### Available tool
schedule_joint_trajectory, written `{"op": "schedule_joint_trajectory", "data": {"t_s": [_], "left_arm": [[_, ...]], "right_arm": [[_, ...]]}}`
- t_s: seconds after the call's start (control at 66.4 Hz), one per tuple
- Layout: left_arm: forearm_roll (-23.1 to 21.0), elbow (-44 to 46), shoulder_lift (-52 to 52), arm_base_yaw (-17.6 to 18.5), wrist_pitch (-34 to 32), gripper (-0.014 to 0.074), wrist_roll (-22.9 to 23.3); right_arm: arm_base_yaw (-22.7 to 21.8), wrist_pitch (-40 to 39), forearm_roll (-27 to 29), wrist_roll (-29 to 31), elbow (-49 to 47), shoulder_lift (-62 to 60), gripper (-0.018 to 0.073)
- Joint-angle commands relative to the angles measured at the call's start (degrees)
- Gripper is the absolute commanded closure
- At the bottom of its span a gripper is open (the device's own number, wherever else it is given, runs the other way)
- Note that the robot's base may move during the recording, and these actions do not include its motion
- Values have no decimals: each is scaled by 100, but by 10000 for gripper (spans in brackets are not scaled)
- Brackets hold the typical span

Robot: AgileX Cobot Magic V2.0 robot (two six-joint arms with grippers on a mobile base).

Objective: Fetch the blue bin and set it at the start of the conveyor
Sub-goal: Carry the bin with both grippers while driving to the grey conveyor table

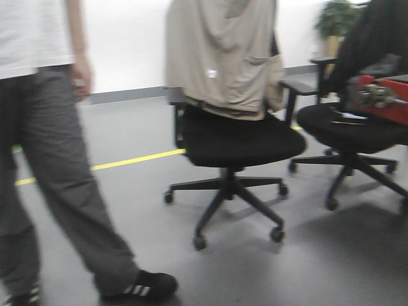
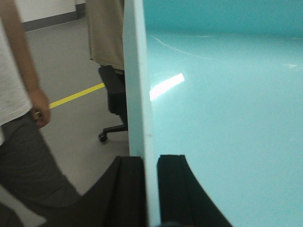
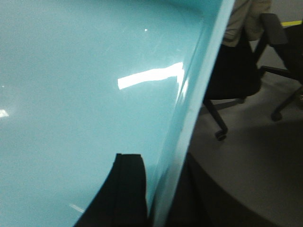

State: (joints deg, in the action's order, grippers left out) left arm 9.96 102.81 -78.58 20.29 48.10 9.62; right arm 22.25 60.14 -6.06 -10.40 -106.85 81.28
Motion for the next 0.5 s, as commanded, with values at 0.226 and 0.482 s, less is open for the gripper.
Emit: {"op": "schedule_joint_trajectory", "data": {"t_s": [0.226, 0.482], "left_arm": [[-291, 61, 60, 76, -459, 707, 3], [-291, 61, 60, 42, -459, 707, 3]], "right_arm": [[56, -331, 348, 187, -42, -45, 712], [56, -331, 348, 187, -42, -45, 712]]}}
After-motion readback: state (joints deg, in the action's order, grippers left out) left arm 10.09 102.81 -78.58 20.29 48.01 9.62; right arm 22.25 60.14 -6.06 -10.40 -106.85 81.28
